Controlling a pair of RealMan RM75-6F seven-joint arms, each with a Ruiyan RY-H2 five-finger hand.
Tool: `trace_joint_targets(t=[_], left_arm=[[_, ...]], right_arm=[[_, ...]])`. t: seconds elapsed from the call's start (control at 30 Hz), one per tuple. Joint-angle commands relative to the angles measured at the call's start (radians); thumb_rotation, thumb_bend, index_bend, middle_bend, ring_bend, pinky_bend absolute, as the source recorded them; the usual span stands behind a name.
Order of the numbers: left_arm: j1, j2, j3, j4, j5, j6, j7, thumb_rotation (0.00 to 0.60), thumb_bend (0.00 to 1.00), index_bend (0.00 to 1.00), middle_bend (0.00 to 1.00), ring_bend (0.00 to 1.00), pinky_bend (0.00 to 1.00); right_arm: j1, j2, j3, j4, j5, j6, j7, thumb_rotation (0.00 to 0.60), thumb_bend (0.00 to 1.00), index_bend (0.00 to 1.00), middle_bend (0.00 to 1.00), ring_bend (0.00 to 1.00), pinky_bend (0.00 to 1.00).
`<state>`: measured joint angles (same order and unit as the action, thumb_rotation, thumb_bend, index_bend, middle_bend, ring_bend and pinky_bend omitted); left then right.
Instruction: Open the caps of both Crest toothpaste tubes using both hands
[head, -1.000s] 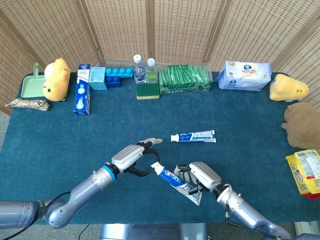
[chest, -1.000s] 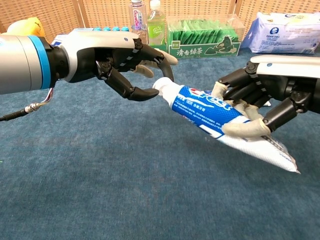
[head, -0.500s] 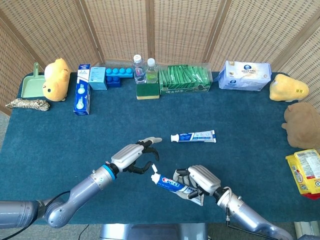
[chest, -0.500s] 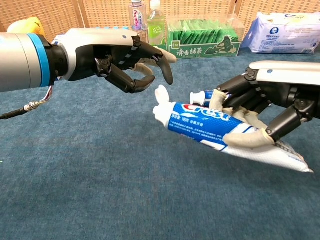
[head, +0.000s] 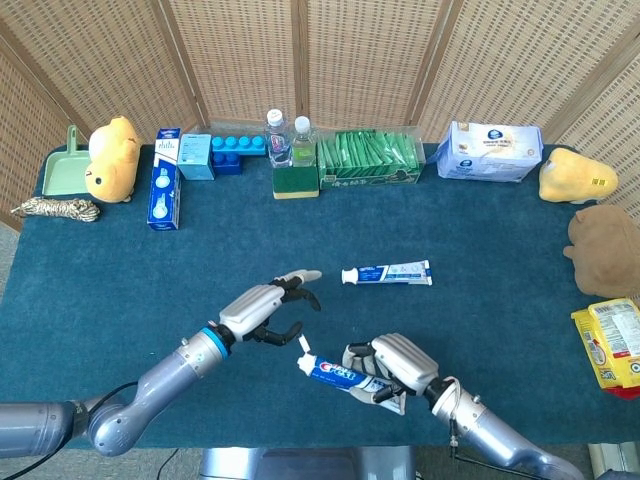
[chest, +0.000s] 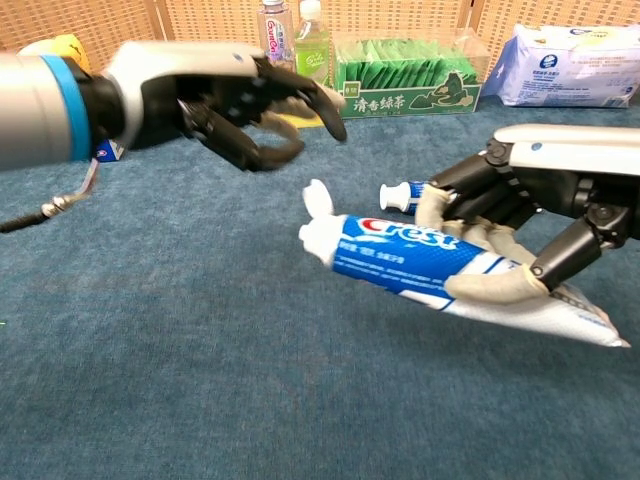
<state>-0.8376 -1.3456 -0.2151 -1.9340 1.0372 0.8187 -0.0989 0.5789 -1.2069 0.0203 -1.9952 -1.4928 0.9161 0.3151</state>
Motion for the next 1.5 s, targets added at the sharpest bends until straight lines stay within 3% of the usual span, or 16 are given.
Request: trace_joint_targets(t=[0.03,0.3,0.83,1.0,1.5], left_arm=[[0.032,0.053,-0.003,-0.035,0.026,0.033,-0.013,0.6,0.5,0.29,0.06,0.0,0.08],[0.133,0.167,0.03,-0.114,0.11,0.142,-0.022,0.6,0.49,0.28,0.06,0.0,0.07],[0.389,0.367,0.165,-0.193,0.239,0.372,-0.025,0.6,0.48,0.28,0.06,0.0,0.07],[0.428,0.388,0.184,-0.196,0.252,0.39,-0.037,0.6,0.47,0.28,0.06,0.0,0.07],[0.507,0.399,0.203,-0.191,0.289,0.456,0.033,0.6,0.46,0.28,0.06,0.0,0.06]], right_arm=[[-0.002,0.005,-0.002,0.03,0.024,-0.006,0.0,0.6,0.52,0.9,0.7,0.64,0.74],[-0.001,0.0,-0.007,0.114,0.053,-0.026,-0.006,0.6,0.5,0.85,0.67,0.58,0.68],[0.014,-0.044,-0.025,0.297,0.054,-0.082,0.006,0.6,0.45,0.55,0.44,0.33,0.32],[0.013,-0.048,-0.027,0.31,0.055,-0.081,0.0,0.6,0.41,0.48,0.4,0.28,0.29],[-0.026,-0.022,0.012,0.272,0.081,0.022,-0.065,0.6,0.38,0.41,0.35,0.25,0.29]])
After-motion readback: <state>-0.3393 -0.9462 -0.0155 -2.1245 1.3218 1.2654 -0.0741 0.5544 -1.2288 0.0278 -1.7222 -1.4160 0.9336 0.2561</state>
